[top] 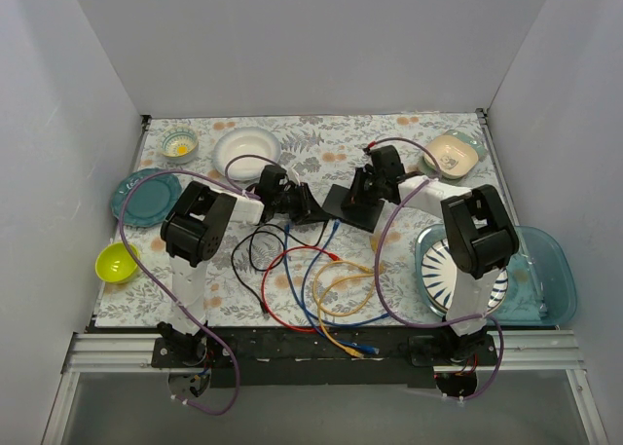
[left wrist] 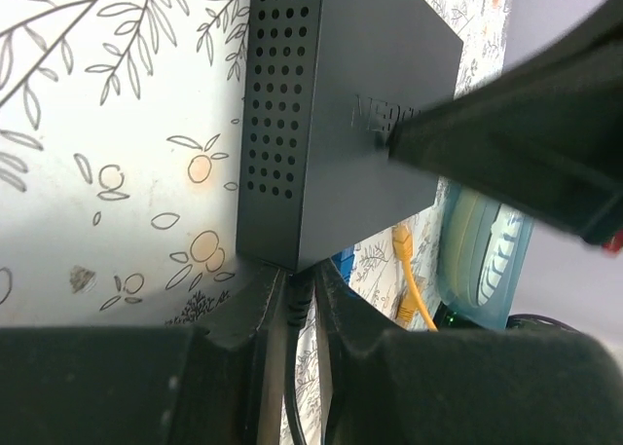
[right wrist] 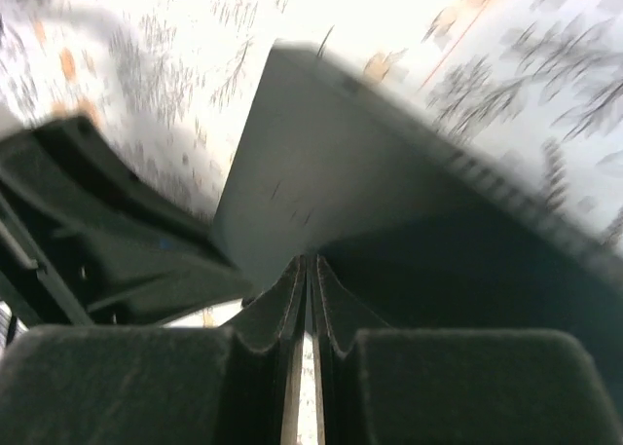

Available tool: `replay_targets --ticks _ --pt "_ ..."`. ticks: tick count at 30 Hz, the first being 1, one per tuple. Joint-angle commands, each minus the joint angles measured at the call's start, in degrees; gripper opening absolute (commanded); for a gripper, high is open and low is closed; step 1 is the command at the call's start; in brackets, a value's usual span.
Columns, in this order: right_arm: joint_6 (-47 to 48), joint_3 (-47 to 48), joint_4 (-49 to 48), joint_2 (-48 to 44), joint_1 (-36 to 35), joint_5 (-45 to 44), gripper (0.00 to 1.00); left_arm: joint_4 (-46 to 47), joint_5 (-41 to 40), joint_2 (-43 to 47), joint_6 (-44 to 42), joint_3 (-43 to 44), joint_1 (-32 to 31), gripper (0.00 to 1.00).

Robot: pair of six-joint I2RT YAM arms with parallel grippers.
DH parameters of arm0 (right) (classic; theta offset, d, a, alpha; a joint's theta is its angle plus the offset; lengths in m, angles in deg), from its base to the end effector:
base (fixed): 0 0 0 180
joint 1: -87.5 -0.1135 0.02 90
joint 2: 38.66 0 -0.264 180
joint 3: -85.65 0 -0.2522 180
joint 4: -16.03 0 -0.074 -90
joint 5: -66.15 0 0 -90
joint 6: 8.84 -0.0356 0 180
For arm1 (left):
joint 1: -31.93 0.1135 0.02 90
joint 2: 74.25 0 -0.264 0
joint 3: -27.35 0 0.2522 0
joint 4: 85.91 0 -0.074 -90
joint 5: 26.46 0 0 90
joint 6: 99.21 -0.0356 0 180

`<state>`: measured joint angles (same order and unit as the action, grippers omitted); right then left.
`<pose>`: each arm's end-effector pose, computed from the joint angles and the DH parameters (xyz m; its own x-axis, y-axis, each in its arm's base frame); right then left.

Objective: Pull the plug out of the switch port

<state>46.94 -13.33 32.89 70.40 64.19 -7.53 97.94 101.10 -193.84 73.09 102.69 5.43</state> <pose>0.3684 0.1696 0.1681 -0.8524 0.2204 -0.4742 -0.1006 0.8207 0.5624 0.3562 -0.2019 0.1008 -0.8399 -0.4590 0.2895 -0.4717 0.3539 -0.8076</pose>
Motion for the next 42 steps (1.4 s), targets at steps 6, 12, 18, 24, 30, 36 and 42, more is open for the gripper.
replay_targets --ticks 6,12,18,24,30,36,42 --pt "5.4 -4.2 4.8 -7.0 -9.9 -4.2 0.14 -6.6 -5.5 -4.0 -1.7 -2.0 -1.9 0.0" --pt "5.6 -1.1 7.4 -3.2 -10.1 -6.1 0.13 -7.0 -5.5 -3.5 -1.9 -2.3 -1.8 0.0" --pt "5.6 5.8 12.2 1.6 -9.0 -9.1 0.13 -7.3 -5.5 -1.8 -2.8 -4.0 -1.7 0.0" --pt "5.4 9.4 15.0 5.0 -7.8 -10.0 0.12 -7.1 -4.3 -0.6 -3.0 -5.7 -1.8 0.0" --pt "5.2 9.4 14.9 4.7 -6.7 -10.5 0.12 -7.0 -5.0 3.8 -3.8 -10.5 -1.7 0.0" --pt "5.2 8.2 12.8 3.7 -6.4 -9.0 0.12 -7.3 -6.4 6.8 -3.6 -13.2 -1.7 0.0" --pt "4.3 1.1 3.7 -6.5 -6.1 -7.9 0.14 -10.6 -15.2 13.3 2.2 -15.7 1.6 0.0"
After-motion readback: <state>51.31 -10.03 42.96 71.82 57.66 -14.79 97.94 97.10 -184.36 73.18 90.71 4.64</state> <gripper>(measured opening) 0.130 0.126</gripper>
